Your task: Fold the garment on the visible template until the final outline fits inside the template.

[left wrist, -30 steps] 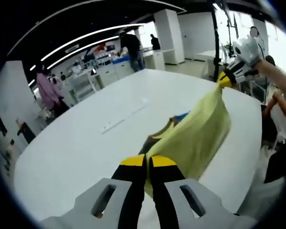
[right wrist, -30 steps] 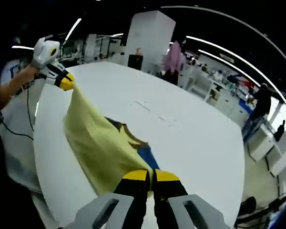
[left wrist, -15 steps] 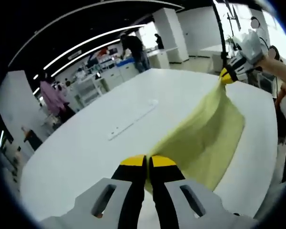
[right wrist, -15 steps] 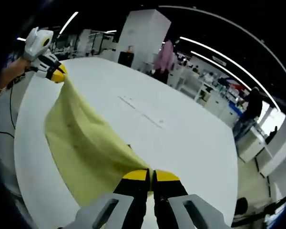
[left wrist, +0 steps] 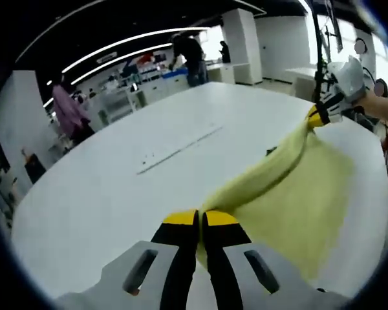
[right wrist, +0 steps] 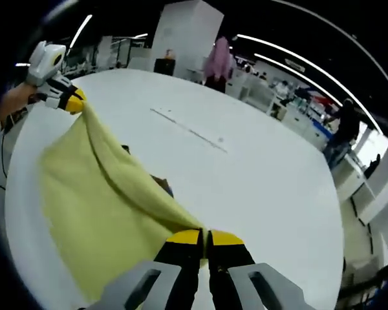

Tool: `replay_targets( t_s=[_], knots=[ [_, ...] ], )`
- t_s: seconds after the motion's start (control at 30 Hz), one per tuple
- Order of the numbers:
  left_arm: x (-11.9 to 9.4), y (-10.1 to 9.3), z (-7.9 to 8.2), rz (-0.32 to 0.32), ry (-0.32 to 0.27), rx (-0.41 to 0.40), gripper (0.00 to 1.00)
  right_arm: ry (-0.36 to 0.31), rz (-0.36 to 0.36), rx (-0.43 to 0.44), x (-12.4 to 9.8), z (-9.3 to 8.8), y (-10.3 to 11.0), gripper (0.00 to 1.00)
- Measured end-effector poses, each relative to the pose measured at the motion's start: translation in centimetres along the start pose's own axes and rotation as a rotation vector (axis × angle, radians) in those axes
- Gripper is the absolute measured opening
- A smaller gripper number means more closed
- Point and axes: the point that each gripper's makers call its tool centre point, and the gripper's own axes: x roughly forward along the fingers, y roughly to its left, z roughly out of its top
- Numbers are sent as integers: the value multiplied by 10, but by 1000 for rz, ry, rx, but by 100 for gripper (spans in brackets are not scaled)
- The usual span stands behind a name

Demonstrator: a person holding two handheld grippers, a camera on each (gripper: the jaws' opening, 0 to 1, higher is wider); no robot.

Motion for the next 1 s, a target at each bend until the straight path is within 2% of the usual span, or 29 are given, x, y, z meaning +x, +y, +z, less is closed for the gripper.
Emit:
replay_targets(
  t_s=[0.17,0.37,0.7,0.8,0.9,1.0],
  knots=[
    [21,1,-17,-9,35,-38,1,27,25,-8,16,-9,1,0],
    [36,-1,-32,-17,68,-50,1,57,55,-1,29,-19,3,0],
    [40,-1,-40,-28,81,-70,2,54,92,40,34,-21,2,3],
    [35,0,-38,-46,79,-63,4,43,109,59,30,-19,3,10],
    [29,0,-35,-77,63,-56,11,39,146,73,24,-18,7,19],
    [25,0,-35,-104,60,-10,18,36,146,15,19,-17,9,27]
  ],
)
